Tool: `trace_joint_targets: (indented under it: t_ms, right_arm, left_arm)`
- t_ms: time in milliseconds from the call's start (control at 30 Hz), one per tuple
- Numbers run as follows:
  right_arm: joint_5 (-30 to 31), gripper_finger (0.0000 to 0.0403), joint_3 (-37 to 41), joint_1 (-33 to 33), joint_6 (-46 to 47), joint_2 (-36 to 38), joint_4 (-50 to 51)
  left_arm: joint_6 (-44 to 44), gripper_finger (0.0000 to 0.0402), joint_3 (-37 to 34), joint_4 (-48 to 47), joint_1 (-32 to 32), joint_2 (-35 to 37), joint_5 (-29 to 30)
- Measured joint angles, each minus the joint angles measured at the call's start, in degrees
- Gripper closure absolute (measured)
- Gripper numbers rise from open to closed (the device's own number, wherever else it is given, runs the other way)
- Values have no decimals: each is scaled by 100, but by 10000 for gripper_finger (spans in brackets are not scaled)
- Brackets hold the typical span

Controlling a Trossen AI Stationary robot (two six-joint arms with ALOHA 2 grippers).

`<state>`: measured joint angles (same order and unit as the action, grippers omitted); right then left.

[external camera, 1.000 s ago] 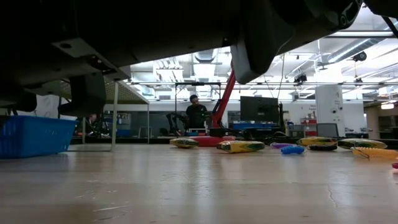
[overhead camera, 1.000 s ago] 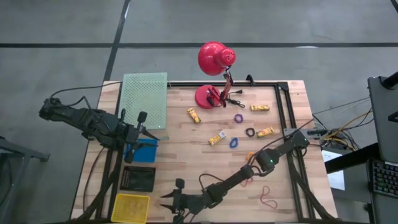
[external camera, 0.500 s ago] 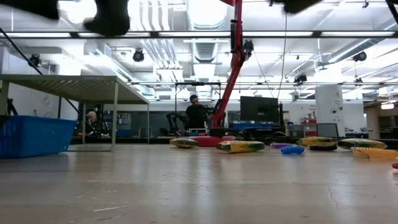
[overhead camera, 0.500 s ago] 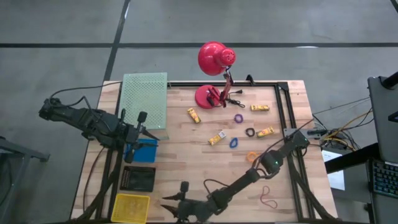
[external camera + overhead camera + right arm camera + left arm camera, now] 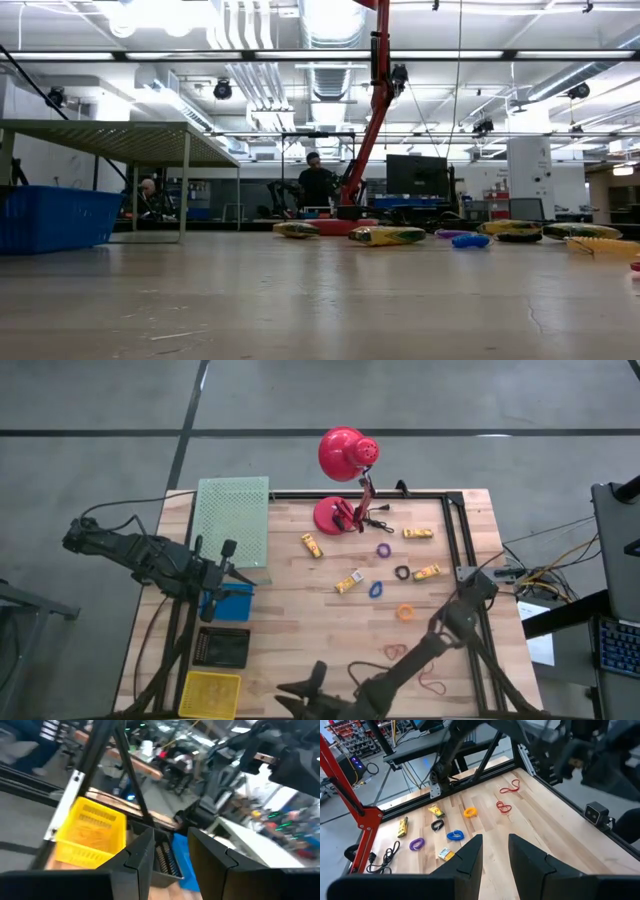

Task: Pick & Place Office Desk Supplies
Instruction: Put the yellow rubber band into the yellow bin

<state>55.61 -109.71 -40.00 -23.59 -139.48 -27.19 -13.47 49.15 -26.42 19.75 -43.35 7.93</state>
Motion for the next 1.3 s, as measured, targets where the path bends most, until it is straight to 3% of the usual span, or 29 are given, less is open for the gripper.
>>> trace_joint_targets:
  t_ms: [167,267,400,567,833,1000,1100,1300]
  right_arm:
    - [-973,287,636,247,1469,1054,1962]
    - [-1402,287,1251,405,2067,1777,2469]
    - [-1692,287,2296,415,2016,2787,2057]
    - [-1536,287,3970,111,1722,4104,839]
    - [-1510,287,6242,-181,2640,6392,389]
    - [-1506,287,7239,-157,2535,7774,387]
    - [-1493,287,7687,-158,2932,8406,365]
    - [-1510,287,8234,-161,3528,9074,366]
  left_arm:
    - [1,305,0,-81,0,0,1]
    - [2,305,0,-83,-2,0,0]
    - [2,305,1,-86,0,0,0]
    - [2,305,1,-87,0,0,1]
    - [1,305,2,-87,0,0,1]
    - [2,305,2,-89,0,0,2]
    - [2,305,0,-89,-2,0,0]
    - [2,305,0,-91,-2,-2,0]
